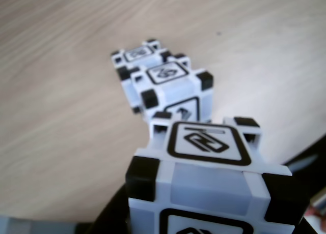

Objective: Stack cubes from left to right.

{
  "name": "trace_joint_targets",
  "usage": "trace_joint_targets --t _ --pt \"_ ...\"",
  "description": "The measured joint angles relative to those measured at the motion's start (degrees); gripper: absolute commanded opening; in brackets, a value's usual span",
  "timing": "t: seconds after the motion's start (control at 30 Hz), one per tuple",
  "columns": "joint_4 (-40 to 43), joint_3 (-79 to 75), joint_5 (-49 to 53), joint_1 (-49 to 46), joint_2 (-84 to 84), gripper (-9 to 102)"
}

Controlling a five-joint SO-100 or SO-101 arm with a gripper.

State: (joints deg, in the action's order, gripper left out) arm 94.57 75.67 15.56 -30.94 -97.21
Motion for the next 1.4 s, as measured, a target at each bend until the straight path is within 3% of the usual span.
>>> trace_joint_targets --t 0.67,1.4 --pt "0.0 -8.53 -1.23 0.09 4.22 0" --pt "2.64 -8.53 -12.3 0.0 7.03 0"
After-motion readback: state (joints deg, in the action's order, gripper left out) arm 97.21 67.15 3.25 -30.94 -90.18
